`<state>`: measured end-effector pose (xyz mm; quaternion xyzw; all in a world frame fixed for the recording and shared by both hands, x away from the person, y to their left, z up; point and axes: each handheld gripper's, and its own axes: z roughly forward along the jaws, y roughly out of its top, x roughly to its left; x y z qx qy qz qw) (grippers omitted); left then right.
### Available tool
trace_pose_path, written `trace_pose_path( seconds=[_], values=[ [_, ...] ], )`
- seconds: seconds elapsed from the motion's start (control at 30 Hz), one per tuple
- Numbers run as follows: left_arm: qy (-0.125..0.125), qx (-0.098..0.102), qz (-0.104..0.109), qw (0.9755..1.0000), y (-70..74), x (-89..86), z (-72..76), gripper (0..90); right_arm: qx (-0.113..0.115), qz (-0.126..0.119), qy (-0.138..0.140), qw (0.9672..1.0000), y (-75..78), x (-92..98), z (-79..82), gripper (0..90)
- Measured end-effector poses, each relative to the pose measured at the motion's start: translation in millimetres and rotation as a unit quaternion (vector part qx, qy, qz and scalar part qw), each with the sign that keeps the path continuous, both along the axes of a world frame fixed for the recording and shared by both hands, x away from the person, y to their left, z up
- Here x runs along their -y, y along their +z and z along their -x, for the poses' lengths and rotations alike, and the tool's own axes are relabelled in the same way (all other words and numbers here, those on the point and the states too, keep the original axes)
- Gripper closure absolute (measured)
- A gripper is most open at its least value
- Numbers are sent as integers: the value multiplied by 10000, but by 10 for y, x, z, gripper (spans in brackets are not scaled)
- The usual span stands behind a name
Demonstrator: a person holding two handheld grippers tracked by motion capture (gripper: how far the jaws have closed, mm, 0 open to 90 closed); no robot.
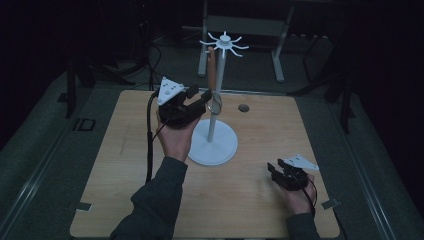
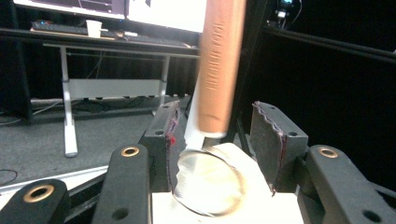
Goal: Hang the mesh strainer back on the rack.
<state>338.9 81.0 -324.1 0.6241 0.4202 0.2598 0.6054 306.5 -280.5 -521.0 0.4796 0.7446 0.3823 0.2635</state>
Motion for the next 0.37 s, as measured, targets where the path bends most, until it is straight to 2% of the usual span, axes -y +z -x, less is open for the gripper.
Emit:
trace_pose_path(
  seconds=[0.23,0.37],
  values=[
    [-88,-87,-90,9999,-40,-2,3,525,-8,35,-47,10000,-11,23,-1,533],
    [-160,-329,-181,9992,-177,-19,-16,512,-69,98,-135,9998,-63,53,-21,510]
  ],
)
